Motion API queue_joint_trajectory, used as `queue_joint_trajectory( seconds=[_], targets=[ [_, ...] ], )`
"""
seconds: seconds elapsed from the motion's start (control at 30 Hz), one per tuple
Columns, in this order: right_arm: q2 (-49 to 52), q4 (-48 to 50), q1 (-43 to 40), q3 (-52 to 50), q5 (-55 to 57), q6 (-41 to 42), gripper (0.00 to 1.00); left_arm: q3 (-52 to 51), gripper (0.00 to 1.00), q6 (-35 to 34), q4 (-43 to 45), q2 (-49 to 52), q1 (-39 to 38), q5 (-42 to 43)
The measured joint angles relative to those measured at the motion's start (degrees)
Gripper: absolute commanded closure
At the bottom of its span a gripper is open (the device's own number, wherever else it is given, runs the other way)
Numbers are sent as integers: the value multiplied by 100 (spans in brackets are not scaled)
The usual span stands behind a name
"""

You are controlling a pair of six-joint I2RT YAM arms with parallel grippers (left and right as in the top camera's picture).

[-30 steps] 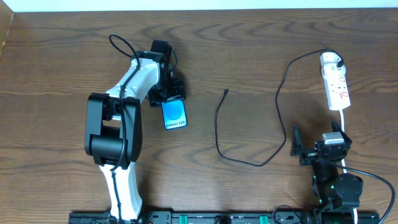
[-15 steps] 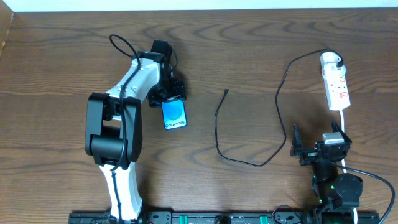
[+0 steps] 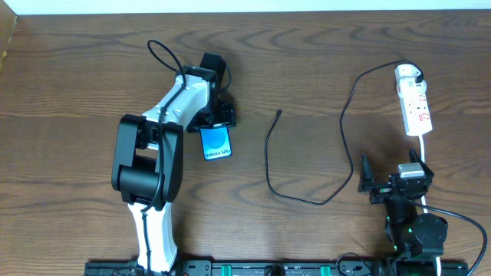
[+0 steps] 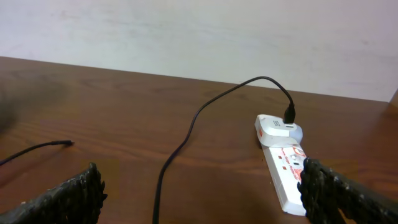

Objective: Plug charger to phone and switch on socket

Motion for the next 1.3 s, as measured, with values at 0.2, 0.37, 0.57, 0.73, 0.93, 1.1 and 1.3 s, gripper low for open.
queue_joint_trajectory(
  seconds=[0.2,0.37,0.57,0.73,0.93,1.1,1.3],
  targets=[
    [0,0,-2,0,0,0,1,2,17,-59,-28,20,-11,0],
    [0,0,0,0,0,0,1,2,17,-129,-39,20,-15,0],
    [0,0,0,-2,0,0,1,2,17,-131,-39,22,-15,0],
    [0,0,-2,-2,0,0,1,2,17,-133,-20,22,-15,0],
    [0,0,-2,0,0,0,1,2,17,-153,-50,22,-15,0],
    [0,0,-2,0,0,0,1,2,17,-153,-57,22,-15,0],
    [0,0,-2,0,0,0,1,7,17,-170,-68,24,-15,0]
  ],
)
